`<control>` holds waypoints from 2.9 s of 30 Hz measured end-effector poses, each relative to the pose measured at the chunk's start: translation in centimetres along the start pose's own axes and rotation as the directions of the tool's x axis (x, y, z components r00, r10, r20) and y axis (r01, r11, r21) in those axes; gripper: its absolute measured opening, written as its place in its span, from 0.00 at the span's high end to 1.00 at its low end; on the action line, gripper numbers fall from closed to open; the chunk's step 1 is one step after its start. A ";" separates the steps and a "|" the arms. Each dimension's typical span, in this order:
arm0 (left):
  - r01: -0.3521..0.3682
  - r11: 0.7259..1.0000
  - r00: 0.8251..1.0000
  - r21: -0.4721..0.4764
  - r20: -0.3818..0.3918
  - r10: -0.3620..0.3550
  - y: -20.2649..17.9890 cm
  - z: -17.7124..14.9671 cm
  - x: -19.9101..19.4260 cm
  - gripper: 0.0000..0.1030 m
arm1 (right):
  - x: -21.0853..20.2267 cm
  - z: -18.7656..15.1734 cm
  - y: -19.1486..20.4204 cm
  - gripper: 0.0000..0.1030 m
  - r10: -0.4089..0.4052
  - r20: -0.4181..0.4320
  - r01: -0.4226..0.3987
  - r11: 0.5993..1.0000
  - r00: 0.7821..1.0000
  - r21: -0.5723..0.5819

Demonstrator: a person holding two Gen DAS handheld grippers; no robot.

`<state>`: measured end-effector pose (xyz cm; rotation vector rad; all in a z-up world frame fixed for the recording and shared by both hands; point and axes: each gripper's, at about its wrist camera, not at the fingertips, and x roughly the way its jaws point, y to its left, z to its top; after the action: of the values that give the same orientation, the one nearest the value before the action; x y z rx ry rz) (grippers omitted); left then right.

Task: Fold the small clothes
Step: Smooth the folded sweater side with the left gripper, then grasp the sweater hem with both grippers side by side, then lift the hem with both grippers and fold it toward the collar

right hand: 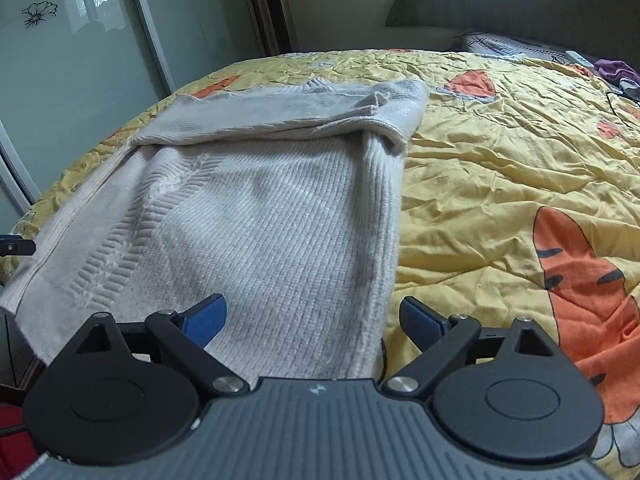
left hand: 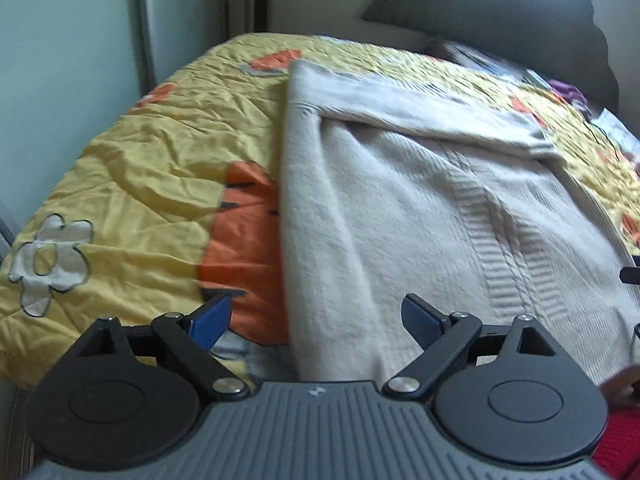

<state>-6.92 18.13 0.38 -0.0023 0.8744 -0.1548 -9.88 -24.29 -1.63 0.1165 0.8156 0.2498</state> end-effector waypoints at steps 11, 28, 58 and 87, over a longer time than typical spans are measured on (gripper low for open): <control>-0.150 0.988 0.987 0.036 -0.052 0.152 -2.3 -0.9 1.6 0.10 | -0.6 -1.4 0.4 0.08 0.016 -0.051 -0.014 0.999 0.999 0.031; -0.165 0.981 0.984 0.105 -0.050 0.171 -3.0 -1.5 1.3 0.10 | -2.2 -2.7 -0.9 0.22 0.104 -0.088 -0.098 0.992 0.991 0.076; 0.136 0.982 0.990 -0.134 0.042 -0.132 0.5 1.6 -2.9 0.86 | -3.5 0.1 0.6 0.85 0.293 0.070 -0.300 0.947 0.954 0.117; 0.155 0.933 0.932 -0.324 0.362 -0.029 -0.4 9.0 -3.8 0.87 | -2.5 7.4 0.9 0.85 0.131 0.371 -0.169 0.983 0.920 0.070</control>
<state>-2.47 17.73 9.05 -0.3950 0.5312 -0.0831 -6.26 -24.12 5.30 0.3125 0.4475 0.3208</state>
